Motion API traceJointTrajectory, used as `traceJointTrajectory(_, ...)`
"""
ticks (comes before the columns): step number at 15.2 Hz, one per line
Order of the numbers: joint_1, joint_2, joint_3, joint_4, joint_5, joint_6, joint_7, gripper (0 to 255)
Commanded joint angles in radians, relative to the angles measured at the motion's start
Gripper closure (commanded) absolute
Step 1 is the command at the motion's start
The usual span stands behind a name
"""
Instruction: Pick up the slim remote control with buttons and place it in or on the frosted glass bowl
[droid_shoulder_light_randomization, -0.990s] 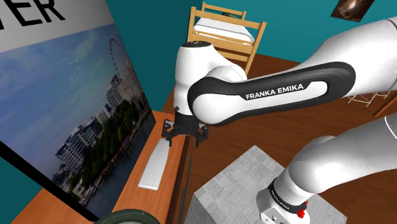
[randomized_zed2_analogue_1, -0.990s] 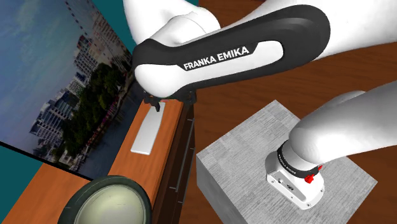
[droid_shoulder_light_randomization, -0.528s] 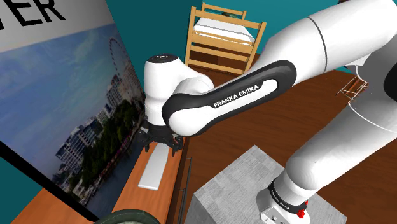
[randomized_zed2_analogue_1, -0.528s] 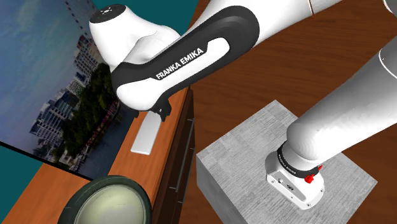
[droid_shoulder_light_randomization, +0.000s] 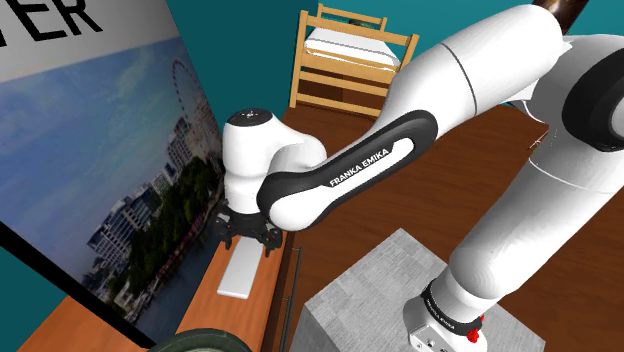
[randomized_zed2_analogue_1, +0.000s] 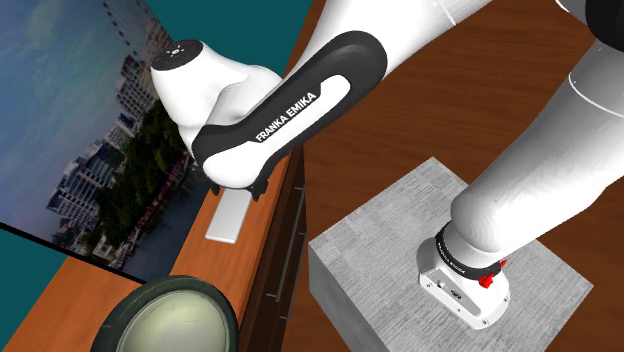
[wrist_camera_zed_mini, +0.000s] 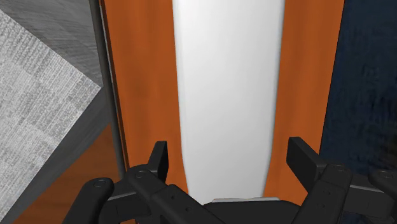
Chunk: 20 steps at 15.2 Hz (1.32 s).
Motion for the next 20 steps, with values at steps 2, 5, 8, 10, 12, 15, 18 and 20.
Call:
traceJointTrajectory(2,0.001,0.006,-0.002,-0.004,-0.008,0.008,0.004,0)
traceJointTrajectory(5,0.001,0.006,-0.002,-0.004,-0.008,0.008,0.004,0)
traceJointTrajectory(8,0.001,0.006,-0.002,-0.004,-0.008,0.008,0.004,255)
traceJointTrajectory(10,0.001,0.006,-0.002,-0.004,-0.008,0.008,0.004,255)
traceJointTrajectory(12,0.001,0.006,-0.002,-0.004,-0.008,0.008,0.004,255)
traceJointTrajectory(15,0.001,0.006,-0.002,-0.004,-0.008,0.008,0.004,255)
traceJointTrajectory(18,-0.003,-0.008,0.001,0.0,0.009,-0.004,-0.008,255)
traceJointTrajectory(20,-0.008,-0.036,0.006,0.009,0.04,-0.03,-0.03,255)
